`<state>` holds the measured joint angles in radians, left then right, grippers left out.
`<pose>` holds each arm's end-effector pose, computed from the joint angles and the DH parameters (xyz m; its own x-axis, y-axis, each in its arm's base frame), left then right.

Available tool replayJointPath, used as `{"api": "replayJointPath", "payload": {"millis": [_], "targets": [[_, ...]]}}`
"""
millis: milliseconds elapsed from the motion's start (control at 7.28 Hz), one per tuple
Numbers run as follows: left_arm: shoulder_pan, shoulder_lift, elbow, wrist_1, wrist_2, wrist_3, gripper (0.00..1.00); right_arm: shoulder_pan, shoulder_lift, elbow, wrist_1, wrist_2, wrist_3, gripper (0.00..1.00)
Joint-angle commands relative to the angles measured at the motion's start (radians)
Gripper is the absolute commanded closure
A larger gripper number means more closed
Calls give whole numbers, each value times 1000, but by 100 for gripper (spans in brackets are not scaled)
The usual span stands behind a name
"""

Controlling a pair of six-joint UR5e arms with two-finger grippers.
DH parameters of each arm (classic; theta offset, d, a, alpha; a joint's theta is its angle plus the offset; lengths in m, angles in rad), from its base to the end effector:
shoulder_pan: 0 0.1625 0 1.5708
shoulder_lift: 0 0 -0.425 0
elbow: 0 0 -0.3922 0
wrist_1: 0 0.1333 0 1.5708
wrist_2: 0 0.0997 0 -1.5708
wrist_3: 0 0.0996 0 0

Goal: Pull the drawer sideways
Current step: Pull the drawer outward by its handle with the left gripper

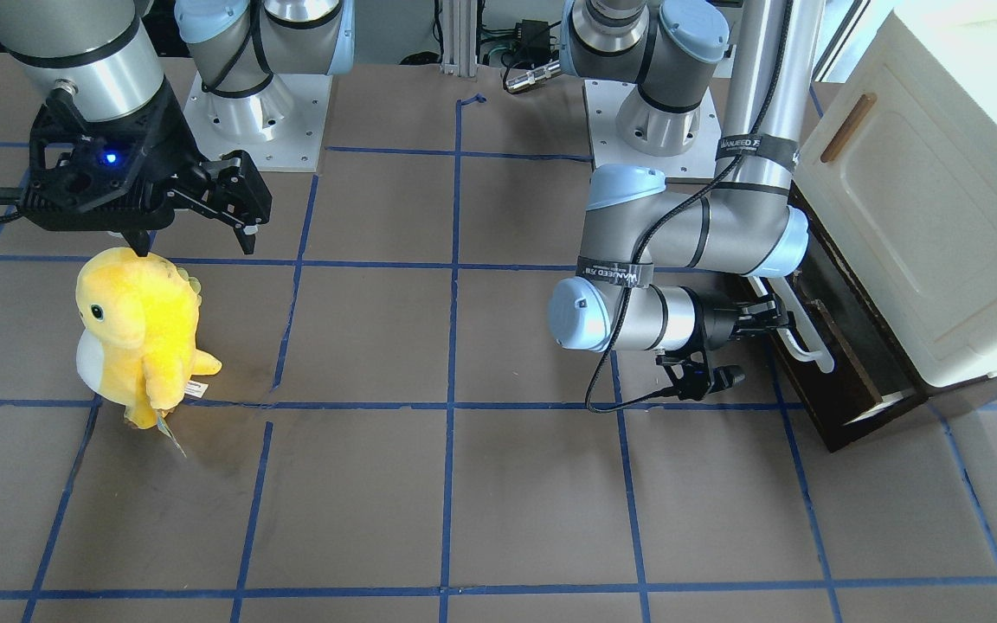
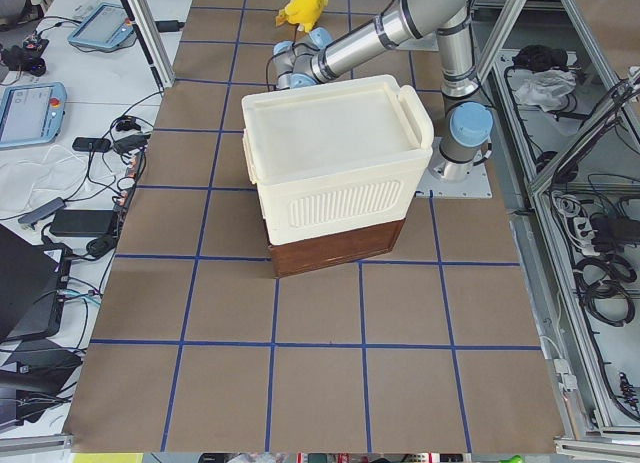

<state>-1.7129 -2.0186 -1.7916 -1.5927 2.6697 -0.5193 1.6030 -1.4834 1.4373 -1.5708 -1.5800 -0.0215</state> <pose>-0.1206 -0.5280 0.2041 -0.3751 0.1647 -0.9122 -0.0887 0.9732 0.2122 0.1495 -0.5285 0.5091 -0.9985 -0.0532 0.0102 -0.0536 0.9975 -0.0459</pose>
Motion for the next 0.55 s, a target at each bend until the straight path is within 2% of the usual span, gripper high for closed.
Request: {"api": "replayJointPath", "payload": {"millis": [0, 412], "targets": [[-36, 1, 32, 0, -37, 33, 72, 0, 0, 0, 0, 0, 0, 0], [-54, 0, 41, 3, -56, 36, 72, 0, 0, 0, 0, 0, 0, 0]]}}
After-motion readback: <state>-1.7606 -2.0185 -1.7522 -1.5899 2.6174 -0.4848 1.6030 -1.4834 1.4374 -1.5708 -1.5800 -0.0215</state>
